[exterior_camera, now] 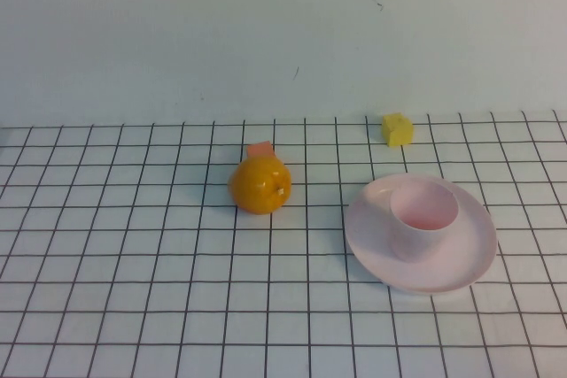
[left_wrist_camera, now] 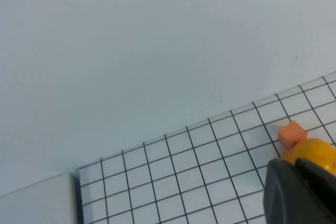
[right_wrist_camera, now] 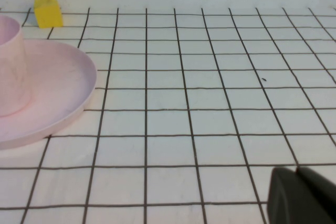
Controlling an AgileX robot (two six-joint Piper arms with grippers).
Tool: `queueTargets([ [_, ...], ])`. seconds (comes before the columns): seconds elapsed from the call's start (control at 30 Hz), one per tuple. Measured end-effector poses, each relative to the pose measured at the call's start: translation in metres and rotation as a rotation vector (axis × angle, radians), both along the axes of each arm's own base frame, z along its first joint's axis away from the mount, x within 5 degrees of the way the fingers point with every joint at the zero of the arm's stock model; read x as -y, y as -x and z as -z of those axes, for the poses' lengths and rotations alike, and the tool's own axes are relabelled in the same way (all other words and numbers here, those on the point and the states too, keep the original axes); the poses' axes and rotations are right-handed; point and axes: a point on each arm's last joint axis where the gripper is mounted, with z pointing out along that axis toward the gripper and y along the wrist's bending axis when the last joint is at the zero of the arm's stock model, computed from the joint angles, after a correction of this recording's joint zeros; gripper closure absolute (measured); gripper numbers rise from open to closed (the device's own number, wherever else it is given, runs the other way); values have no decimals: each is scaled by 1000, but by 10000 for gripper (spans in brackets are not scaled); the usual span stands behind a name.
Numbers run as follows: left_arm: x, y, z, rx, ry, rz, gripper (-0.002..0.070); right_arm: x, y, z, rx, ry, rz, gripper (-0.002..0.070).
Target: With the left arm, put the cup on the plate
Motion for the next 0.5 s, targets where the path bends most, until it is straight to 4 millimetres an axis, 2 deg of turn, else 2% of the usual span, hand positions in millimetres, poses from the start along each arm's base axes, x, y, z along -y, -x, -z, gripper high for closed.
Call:
queueTargets([
  [0.1, -5, 17, 16, 13, 54, 17, 676, 0, 0, 0, 0, 0, 0, 678],
  [0.23, -2, 34, 43, 72, 201, 99, 676, 0, 0, 0, 0, 0, 0, 678],
  [0.37, 4, 49, 88, 127, 364, 190, 676, 0, 0, 0, 0, 0, 0, 678],
  [0.5, 4, 58, 131, 159, 428, 217, 676, 0, 0, 0, 0, 0, 0, 678],
])
